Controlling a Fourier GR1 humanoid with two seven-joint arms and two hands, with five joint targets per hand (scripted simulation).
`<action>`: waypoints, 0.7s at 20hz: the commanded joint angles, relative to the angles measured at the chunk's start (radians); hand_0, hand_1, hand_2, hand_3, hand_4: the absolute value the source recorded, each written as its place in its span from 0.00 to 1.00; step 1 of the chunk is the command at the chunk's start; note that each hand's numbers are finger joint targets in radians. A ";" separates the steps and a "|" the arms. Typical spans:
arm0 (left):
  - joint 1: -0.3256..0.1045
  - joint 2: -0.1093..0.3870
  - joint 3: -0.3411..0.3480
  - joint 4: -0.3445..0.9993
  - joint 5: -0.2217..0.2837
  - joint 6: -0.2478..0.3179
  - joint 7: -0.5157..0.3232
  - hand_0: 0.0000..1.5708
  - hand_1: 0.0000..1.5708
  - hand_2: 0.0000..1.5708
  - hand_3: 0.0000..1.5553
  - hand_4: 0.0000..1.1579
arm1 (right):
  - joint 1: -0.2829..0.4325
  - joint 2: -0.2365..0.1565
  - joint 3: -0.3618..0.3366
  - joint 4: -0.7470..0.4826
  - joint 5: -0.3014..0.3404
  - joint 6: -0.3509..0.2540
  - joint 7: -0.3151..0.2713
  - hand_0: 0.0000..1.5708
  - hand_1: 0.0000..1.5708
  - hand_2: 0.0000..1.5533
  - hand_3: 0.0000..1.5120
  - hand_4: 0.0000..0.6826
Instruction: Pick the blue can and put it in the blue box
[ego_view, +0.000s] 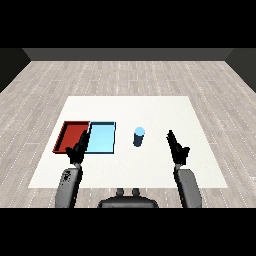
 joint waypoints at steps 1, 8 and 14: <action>0.005 0.000 -0.002 0.001 -0.035 0.008 0.018 0.00 0.00 0.00 0.00 0.00 | 0.003 -0.024 -0.016 0.013 0.012 0.044 -0.005 0.00 0.00 0.00 0.00 0.00; 0.001 -0.017 0.011 -0.116 0.003 -0.019 -0.187 0.00 0.00 0.00 0.00 0.00 | 0.012 -0.024 -0.118 0.002 -0.225 0.236 -0.209 0.00 0.00 0.00 0.00 0.00; 0.057 -0.004 0.025 -0.030 0.034 -0.106 -0.355 0.00 0.00 0.00 0.00 0.00 | 0.029 -0.070 -0.168 0.031 -0.286 0.346 -0.249 0.00 0.00 0.00 0.00 0.00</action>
